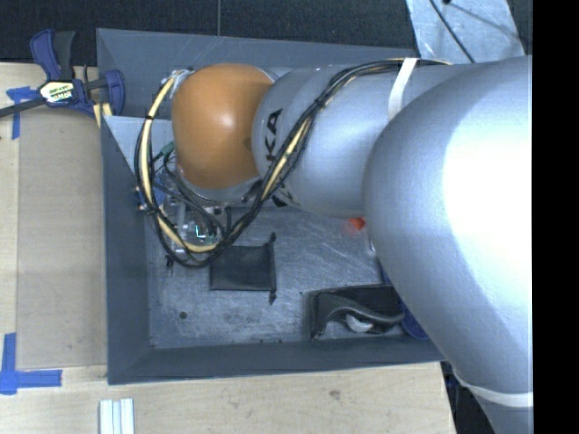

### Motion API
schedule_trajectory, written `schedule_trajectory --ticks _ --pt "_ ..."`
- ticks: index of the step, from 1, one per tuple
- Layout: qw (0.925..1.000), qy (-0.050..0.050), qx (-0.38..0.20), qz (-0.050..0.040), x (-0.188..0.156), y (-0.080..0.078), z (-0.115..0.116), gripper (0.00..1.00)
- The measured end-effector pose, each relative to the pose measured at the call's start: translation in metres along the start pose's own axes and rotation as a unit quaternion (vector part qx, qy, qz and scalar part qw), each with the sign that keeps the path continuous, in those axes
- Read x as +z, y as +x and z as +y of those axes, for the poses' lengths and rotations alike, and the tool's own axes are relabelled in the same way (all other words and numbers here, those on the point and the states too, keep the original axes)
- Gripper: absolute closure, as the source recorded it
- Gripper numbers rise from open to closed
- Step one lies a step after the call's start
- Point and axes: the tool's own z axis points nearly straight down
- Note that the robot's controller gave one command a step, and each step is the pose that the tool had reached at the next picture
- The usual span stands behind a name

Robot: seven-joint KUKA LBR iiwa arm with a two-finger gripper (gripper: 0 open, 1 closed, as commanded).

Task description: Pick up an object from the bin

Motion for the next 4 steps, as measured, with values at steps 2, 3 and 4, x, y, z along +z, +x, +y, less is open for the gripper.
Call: schedule_trajectory --ticks 2,3,4 --pt "0.9999 -0.002 0.013 -0.0057 0.048 -0.042 -0.032 1.00" --pt "0.9999 -0.003 0.006 -0.0078 -0.065 0.013 0.000 1.00" --pt "1.0000 -0.001 0.008 -0.0042 -0.059 0.013 -0.003 0.00"
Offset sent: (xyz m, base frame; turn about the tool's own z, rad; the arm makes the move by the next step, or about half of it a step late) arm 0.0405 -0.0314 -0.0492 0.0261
